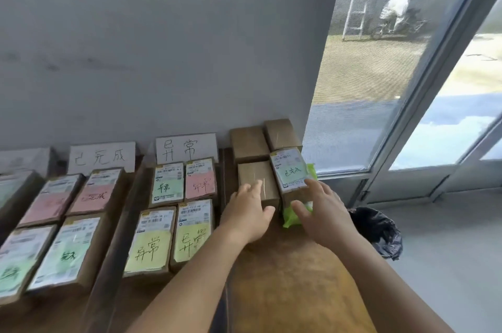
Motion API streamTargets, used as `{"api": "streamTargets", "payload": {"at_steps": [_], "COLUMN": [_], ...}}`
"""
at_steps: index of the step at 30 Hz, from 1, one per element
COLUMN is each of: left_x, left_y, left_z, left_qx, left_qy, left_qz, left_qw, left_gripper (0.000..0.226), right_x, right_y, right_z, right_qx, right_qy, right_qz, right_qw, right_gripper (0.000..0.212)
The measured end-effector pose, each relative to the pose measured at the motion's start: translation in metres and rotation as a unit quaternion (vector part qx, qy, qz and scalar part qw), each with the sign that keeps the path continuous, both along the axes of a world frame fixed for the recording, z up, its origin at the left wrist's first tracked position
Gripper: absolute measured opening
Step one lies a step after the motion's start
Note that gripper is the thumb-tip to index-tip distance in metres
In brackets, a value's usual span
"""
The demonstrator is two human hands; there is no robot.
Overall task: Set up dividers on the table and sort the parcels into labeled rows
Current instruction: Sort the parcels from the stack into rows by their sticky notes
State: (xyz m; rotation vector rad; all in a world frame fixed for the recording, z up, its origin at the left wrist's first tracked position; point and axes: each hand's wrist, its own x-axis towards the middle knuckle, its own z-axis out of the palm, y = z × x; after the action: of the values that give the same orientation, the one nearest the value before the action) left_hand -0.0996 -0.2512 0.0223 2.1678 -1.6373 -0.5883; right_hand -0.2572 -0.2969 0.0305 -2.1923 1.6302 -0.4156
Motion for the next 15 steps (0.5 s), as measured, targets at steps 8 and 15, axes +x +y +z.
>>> {"api": "streamTargets", "payload": {"at_steps": [8,15], "left_x": [-0.021,-0.028], "left_y": [-0.049,-0.065], "left_z": [-0.041,-0.057], "left_qx": [0.012,0.049], "left_qy": [0.052,-0.023], "left_qz": [0.164,0.197], "left_qw": [0.985,0.979], "left_gripper": [0.078,0.069], "right_x": [-0.01,-0.004], "right_y": [-0.063,-0.08], "right_z": [-0.031,-0.046], "right_qx": [0.066,0.081], "right_qy": [-0.048,-0.058], "right_qz": [0.002,0.022], "right_qw": [0.997,0.995], "right_gripper": [0.079,0.082]}}
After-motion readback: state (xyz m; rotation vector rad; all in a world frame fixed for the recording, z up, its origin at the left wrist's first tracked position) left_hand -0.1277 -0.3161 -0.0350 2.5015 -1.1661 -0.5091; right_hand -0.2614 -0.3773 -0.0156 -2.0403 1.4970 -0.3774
